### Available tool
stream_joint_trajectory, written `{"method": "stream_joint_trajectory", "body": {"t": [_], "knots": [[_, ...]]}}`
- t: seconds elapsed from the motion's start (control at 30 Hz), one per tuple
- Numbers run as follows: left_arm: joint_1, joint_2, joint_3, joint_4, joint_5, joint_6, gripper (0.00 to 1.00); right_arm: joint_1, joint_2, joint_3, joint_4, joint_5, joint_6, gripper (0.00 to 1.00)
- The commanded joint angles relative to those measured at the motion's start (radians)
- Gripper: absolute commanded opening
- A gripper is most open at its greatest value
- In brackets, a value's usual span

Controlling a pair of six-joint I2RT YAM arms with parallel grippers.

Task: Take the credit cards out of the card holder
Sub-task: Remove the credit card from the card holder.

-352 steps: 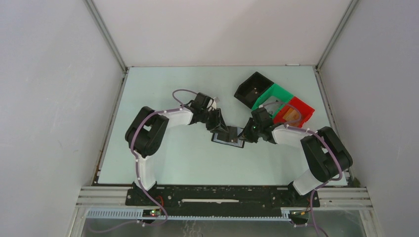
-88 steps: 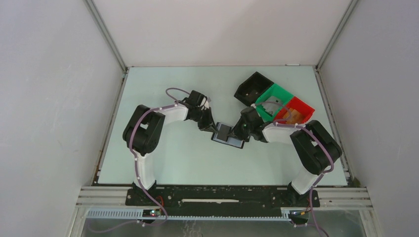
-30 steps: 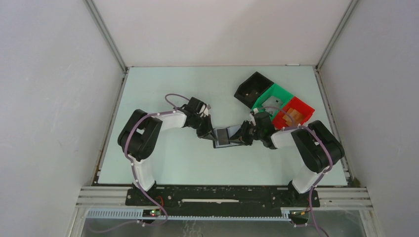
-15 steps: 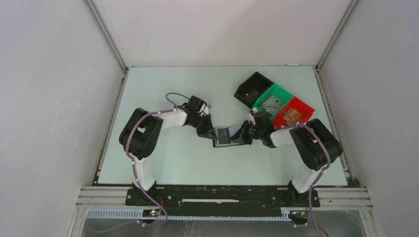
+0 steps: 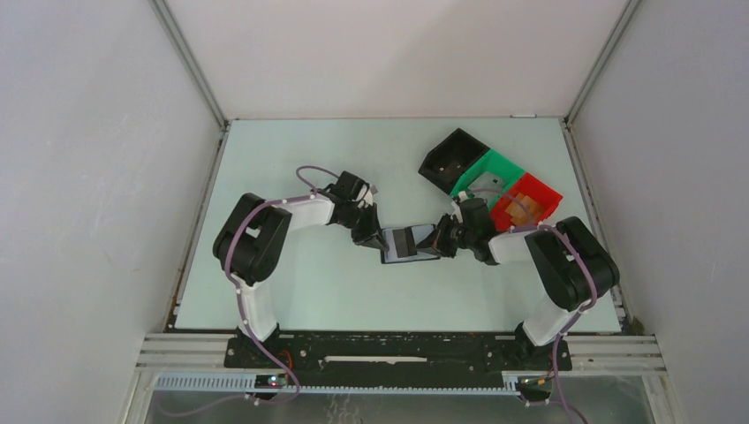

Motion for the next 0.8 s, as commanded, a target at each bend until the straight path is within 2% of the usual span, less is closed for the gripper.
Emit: {"method": "stream_joint_trajectory", "body": {"t": [0.0, 0.03, 0.13, 0.2, 0.37, 0.77], "knots": [[0.010, 0.039, 0.033, -0.025, -0.057, 0.054, 0.00, -0.005, -0.024, -0.011, 0.038, -0.014, -0.022, 0.00], [0.010, 0.042, 0.041, -0.031, -0.054, 0.058, 0.00, -0.005, -0.022, -0.011, 0.050, -0.022, -0.018, 0.03], [0.010, 0.042, 0.051, -0.040, -0.051, 0.069, 0.00, -0.009, -0.018, -0.010, 0.079, -0.035, -0.008, 0.26], [0.010, 0.042, 0.052, -0.043, -0.051, 0.072, 0.00, -0.014, -0.016, -0.010, 0.089, -0.040, -0.003, 0.32], [0.009, 0.046, 0.052, -0.043, -0.046, 0.074, 0.00, -0.022, 0.008, 0.004, 0.113, -0.062, 0.003, 0.36], [0.008, 0.048, 0.055, -0.043, -0.032, 0.076, 0.00, 0.002, 0.096, 0.061, 0.130, -0.077, 0.010, 0.36]]}}
